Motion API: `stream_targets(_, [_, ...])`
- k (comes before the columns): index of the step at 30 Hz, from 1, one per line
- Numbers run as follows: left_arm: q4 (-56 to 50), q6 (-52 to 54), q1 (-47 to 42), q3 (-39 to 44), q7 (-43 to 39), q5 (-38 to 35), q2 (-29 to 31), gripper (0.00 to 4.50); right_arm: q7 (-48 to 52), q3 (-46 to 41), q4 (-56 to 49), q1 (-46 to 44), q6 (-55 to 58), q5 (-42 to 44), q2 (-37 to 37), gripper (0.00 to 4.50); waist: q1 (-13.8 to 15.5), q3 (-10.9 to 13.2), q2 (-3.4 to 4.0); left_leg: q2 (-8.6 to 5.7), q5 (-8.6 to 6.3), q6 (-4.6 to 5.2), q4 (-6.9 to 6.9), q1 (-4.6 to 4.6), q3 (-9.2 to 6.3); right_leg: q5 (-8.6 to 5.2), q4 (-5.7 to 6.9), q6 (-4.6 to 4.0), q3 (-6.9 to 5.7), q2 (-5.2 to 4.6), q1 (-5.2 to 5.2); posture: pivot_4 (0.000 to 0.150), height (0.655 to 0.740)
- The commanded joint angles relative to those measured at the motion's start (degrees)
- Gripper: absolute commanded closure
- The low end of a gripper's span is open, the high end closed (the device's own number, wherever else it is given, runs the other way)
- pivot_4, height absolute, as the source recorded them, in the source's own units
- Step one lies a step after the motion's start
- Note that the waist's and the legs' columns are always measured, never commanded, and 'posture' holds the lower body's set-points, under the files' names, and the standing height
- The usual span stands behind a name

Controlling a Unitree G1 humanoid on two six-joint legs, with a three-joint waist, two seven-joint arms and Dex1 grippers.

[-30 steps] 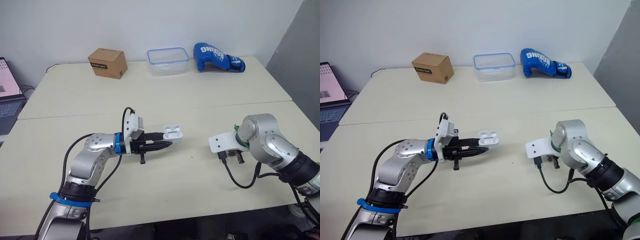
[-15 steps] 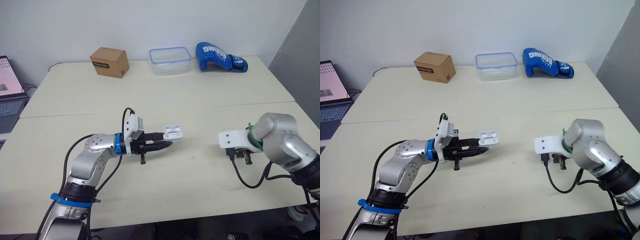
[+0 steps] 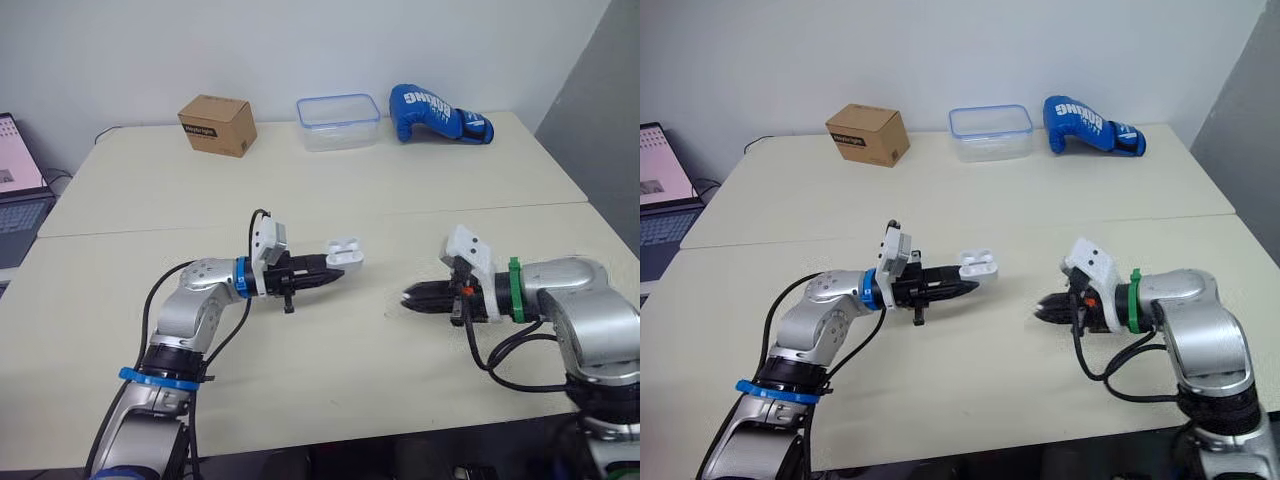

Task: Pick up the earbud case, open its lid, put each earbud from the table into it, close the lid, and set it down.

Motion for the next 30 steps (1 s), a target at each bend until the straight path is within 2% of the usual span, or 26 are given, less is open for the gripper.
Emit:
stream_targets(1, [0.9, -1.6, -1.8, 0.2, -1.5, 0.3, -0.2, 3.73, -7.3, -5.3, -4.9, 0.1, 0.5, 4.8, 6.1, 4.11, -0.1, 0.0, 0.01, -0.01, 0.00, 0.00, 0.00, 0.00, 0.00, 0.00, 0.01, 0.00, 0.01, 0.00, -0.01, 0.150, 0.7307])
stream_targets(4, [1.7, -1.6, -2.5, 0.1, -2.0, 0.5, -0.4, 3.73, -12.9, -6.0, -6.5, 0.2, -0.9, 7.8, 11.0, 4.11, -0.2, 0.0, 0.02, -0.01, 0.00, 0.00, -0.01, 0.00, -0.03, 0.00, 0.01, 0.00, -0.01, 0.00, -0.02, 0.150, 0.7307])
stream_targets(14, [2.4, -2.7, -3.1, 0.3, -1.9, 1.7, -1.1, 3.73, -27.9, 0.4, -5.2, -1.2, -8.9, 11.9, 16.9, 4.11, -0.4, 0.0, 0.03, 0.01, 0.00, 0.00, -0.02, 0.05, -0.01, 0.00, 0.06, 0.00, 0.02, 0.03, -0.03, 0.150, 0.7307])
stream_targets(30, [1.9, -2.2, -3.5, 0.9, 1.1, 1.7, -3.4, 3.73, -42.1, 6.1, -3.0, -1.9, -11.1, 16.5, 20.2, 4.11, -0.4, 0.0, 0.05, 0.00, 0.00, 0.00, -0.03, 0.05, -0.03, 0.00, 0.06, 0.00, 0.03, 0.03, -0.04, 0.150, 0.7307])
